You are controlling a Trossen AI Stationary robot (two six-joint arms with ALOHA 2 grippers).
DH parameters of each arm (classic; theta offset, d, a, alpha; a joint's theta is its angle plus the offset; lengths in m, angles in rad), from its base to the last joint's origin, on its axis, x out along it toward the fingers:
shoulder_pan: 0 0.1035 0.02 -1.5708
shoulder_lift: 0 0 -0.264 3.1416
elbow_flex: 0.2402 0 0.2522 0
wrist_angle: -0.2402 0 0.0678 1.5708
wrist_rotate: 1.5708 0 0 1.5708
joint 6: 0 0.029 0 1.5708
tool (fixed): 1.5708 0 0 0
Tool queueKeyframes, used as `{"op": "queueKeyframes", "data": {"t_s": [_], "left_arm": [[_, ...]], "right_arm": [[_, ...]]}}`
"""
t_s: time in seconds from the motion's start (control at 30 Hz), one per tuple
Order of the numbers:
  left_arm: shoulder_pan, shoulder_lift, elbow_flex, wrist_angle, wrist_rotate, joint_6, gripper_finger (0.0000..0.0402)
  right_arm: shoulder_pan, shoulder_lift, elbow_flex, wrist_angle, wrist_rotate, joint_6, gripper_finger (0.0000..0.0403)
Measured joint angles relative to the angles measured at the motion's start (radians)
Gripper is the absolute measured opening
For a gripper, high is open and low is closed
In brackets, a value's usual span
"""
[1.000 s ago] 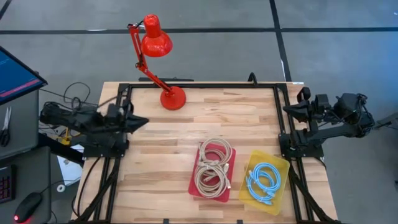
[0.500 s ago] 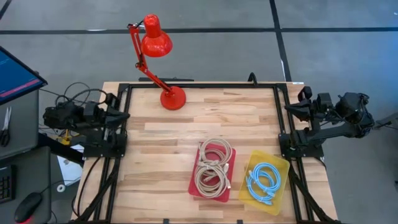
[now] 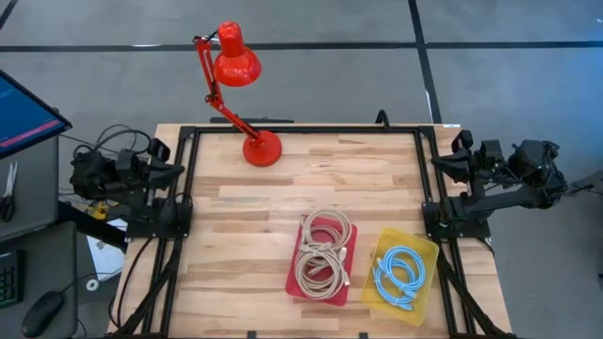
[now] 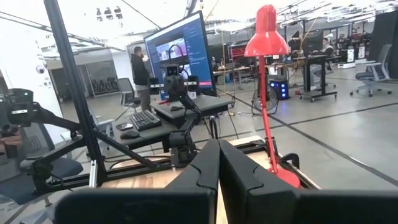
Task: Sort HDMI cables
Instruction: Return to Home Position
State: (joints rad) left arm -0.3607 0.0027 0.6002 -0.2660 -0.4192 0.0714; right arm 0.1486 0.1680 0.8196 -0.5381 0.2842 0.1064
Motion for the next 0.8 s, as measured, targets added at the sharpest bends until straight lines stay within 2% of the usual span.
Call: {"op": "queueKeyframes", "data": {"t_s": [0.23, 0.43, 0.63, 0.8], "left_arm": [[0.0, -0.001, -0.001, -0.008, -0.014, -0.002, 0.0004], [0.0, -0.001, -0.001, -0.003, -0.014, -0.012, 0.0004], [0.0, -0.001, -0.001, -0.002, -0.014, -0.027, 0.0004], [0.0, -0.001, -0.001, -0.003, -0.014, -0.017, 0.0004]], "right_arm": [[0.0, -0.036, 0.0, -0.014, 0.005, 0.011, 0.0], [0.001, -0.161, 0.0, -0.071, -0.008, 0.052, 0.0], [0.004, -0.157, 0.041, -0.087, -0.099, 0.008, 0.0], [0.022, -0.163, 0.032, -0.113, -0.11, -0.043, 0.0]]}}
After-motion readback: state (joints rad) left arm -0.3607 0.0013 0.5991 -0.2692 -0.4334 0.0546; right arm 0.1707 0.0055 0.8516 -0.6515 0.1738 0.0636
